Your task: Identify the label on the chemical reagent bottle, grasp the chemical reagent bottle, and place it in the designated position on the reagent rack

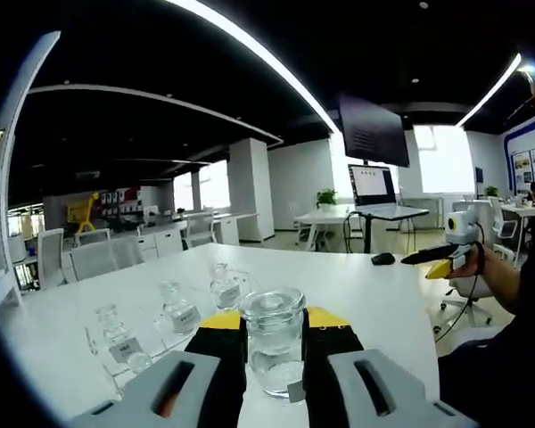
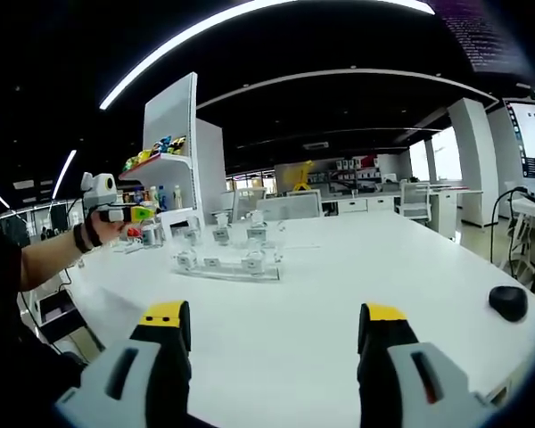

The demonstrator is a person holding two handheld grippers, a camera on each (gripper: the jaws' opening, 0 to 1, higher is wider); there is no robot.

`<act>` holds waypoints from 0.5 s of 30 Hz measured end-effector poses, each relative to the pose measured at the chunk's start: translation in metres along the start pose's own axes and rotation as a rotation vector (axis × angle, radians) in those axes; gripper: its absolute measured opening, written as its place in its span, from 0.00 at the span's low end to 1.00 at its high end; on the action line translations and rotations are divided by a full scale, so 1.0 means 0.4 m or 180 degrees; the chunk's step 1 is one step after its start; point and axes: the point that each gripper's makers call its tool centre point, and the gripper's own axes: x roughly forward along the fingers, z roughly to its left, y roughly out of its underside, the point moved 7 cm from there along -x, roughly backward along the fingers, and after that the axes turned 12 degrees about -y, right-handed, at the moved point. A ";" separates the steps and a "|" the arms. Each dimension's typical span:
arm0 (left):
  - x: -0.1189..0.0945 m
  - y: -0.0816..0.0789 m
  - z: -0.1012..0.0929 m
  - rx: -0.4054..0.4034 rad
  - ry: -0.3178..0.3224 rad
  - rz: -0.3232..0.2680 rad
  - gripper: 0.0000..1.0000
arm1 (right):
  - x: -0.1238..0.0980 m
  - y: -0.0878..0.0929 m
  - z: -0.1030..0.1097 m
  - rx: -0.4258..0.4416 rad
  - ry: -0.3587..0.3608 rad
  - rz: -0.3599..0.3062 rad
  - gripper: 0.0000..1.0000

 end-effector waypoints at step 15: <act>0.021 -0.024 0.022 0.0073 -0.0041 -0.0006 0.23 | 0.004 0.004 0.003 0.0005 -0.0005 0.0011 0.73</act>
